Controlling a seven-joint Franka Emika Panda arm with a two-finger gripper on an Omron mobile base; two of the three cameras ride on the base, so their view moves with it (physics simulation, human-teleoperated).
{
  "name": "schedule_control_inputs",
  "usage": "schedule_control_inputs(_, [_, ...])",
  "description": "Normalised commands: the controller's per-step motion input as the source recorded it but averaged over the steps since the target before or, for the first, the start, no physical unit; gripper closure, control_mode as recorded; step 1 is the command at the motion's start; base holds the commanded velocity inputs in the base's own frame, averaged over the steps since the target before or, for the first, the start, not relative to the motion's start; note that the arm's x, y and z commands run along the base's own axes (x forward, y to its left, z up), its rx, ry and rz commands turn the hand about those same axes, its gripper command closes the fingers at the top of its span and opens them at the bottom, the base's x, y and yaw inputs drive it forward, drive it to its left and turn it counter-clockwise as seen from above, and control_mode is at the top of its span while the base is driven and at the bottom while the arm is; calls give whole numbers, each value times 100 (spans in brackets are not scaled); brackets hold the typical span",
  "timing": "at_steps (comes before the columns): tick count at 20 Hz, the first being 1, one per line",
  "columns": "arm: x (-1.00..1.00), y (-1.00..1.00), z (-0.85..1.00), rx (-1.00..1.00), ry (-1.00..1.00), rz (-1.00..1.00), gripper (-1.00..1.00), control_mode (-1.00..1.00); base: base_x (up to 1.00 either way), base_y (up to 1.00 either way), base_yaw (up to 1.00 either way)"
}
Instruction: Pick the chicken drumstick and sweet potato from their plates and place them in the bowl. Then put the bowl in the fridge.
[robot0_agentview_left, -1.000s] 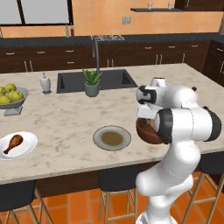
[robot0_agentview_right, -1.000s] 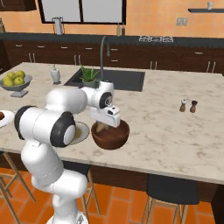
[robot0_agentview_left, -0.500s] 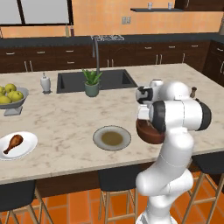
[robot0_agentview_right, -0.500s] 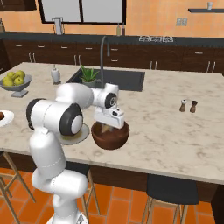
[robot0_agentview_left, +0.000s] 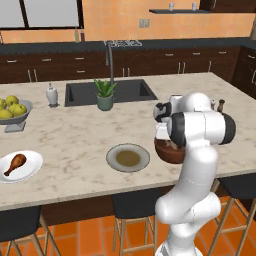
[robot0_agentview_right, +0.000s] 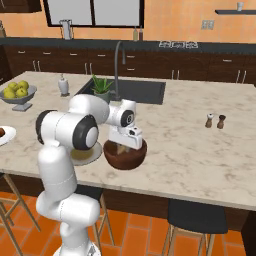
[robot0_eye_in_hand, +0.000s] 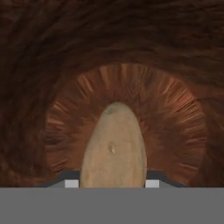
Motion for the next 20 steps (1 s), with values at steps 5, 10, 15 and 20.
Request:
schedule_control_inputs(5, [-6,0,0,0,0,0,-100,-100,0,0,0])
schedule_control_inputs(10, [-60,0,23,5,-8,-4,-100,-100,0,0,0])
schedule_control_inputs(15, [-93,12,64,12,-16,-1,-100,-100,0,0,0])
schedule_control_inputs(20, [-86,26,82,0,-6,1,-100,-100,0,0,0])
